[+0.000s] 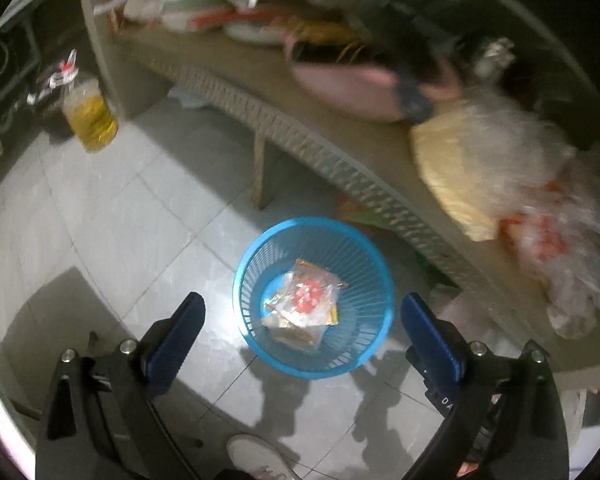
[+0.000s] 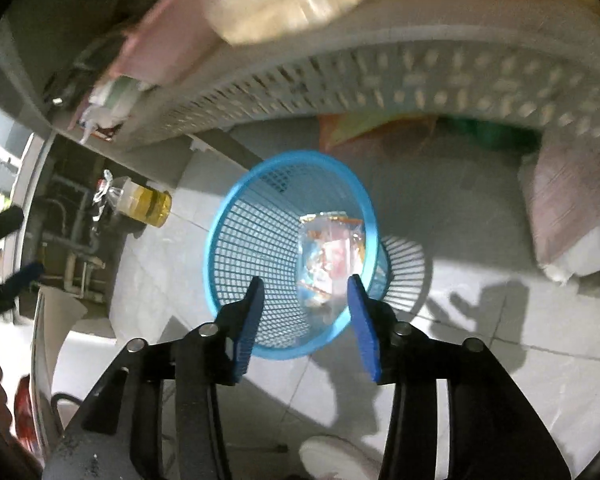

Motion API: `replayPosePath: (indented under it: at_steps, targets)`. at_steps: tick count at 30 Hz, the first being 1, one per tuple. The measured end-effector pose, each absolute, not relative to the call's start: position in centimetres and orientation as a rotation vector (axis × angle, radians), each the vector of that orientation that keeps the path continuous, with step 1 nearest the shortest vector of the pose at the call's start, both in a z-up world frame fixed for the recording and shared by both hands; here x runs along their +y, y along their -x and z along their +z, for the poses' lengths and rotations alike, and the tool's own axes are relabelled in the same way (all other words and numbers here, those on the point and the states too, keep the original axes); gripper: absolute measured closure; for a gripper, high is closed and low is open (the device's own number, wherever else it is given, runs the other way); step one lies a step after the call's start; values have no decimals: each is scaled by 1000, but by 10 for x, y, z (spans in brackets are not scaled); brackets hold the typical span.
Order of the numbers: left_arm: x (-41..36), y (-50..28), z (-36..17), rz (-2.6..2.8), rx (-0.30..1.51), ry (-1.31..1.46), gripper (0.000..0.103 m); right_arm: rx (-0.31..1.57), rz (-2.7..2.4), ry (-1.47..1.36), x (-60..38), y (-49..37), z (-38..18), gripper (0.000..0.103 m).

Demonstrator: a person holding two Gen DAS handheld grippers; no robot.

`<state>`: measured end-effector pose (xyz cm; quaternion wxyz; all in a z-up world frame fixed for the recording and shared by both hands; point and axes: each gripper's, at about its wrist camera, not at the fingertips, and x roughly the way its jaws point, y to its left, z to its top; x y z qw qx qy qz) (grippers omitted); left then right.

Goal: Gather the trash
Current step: 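Drop the snack bag from right tool into wastebasket while left drops clear container, then swing both tools back from the wastebasket to the table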

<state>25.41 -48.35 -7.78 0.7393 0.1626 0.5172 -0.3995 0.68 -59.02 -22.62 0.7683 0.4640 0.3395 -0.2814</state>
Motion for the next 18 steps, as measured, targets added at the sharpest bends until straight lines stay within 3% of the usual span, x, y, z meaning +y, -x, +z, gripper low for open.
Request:
replayPosePath:
  at_steps: [9, 15, 18]
  targets:
    - [-398, -202, 17, -972, 960, -311, 7, 711, -604, -868, -548, 38, -154, 51]
    - [-309, -163, 70, -984, 843, -246, 7, 647, -569, -741, -510, 60, -95, 32]
    - [-257, -147, 88, -954, 799, -205, 7, 619, -528, -667, -487, 63, -61, 31]
